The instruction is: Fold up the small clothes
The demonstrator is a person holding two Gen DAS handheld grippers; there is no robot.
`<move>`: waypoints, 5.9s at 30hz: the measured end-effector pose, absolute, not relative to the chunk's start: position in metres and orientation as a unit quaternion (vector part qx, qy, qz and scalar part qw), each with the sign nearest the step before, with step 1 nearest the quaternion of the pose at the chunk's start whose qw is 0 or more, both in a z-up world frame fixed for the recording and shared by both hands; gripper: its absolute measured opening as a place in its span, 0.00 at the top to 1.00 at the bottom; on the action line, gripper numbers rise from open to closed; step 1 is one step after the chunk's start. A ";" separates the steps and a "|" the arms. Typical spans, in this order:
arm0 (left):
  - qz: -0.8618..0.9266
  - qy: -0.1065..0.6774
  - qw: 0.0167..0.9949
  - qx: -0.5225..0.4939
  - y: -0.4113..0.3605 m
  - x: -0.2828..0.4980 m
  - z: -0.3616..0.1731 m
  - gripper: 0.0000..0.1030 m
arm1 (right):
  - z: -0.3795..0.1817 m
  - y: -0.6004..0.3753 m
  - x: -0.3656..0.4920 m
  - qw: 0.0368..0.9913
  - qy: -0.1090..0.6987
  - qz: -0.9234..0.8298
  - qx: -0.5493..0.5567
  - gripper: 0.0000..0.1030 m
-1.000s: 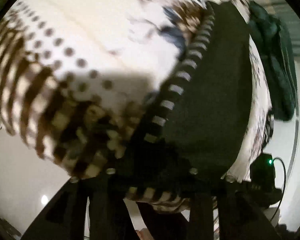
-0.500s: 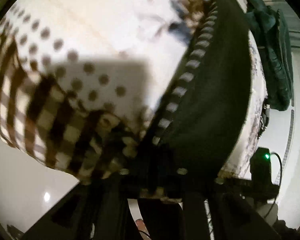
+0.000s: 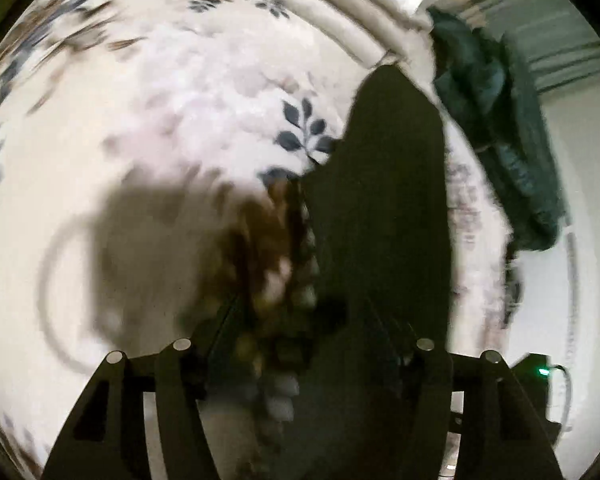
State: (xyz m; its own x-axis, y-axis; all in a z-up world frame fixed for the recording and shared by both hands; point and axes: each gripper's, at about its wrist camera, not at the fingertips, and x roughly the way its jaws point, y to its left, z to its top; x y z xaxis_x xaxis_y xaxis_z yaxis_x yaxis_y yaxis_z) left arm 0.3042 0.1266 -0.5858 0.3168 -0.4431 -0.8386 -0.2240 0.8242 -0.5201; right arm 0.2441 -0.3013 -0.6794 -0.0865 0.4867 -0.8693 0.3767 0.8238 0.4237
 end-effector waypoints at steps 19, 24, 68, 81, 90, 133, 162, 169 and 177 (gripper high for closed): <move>-0.132 0.552 0.766 -0.303 0.097 0.481 -0.541 0.21 | -0.660 -0.392 0.505 0.641 0.649 0.152 0.380 0.25; -0.162 0.563 0.770 -0.252 0.077 0.551 -0.571 0.21 | -0.696 -0.407 0.603 0.648 0.635 0.179 0.381 0.25; -0.243 0.563 0.740 -0.277 0.082 0.219 -0.490 0.79 | -0.587 -0.320 0.266 0.666 0.631 0.308 0.253 0.86; -0.142 0.608 0.672 -0.398 0.128 0.154 -0.526 0.35 | -0.650 -0.358 0.163 0.577 0.736 0.214 0.282 0.22; -0.147 0.614 0.692 -0.349 0.091 0.252 -0.563 0.40 | -0.717 -0.369 0.172 0.573 0.665 0.095 0.470 0.25; -0.138 0.651 0.732 -0.142 0.065 0.378 -0.523 0.38 | -0.667 -0.363 0.298 0.658 0.638 0.041 0.398 0.37; -0.174 0.692 0.666 -0.219 0.091 0.435 -0.580 0.68 | -0.716 -0.370 0.380 0.588 0.705 0.030 0.395 0.45; -0.178 0.666 0.705 -0.164 0.096 0.416 -0.559 0.89 | -0.704 -0.366 0.378 0.614 0.697 0.020 0.369 0.71; -0.106 0.632 0.687 -0.342 0.175 0.384 -0.578 0.99 | -0.693 -0.384 0.356 0.624 0.663 -0.007 0.414 0.76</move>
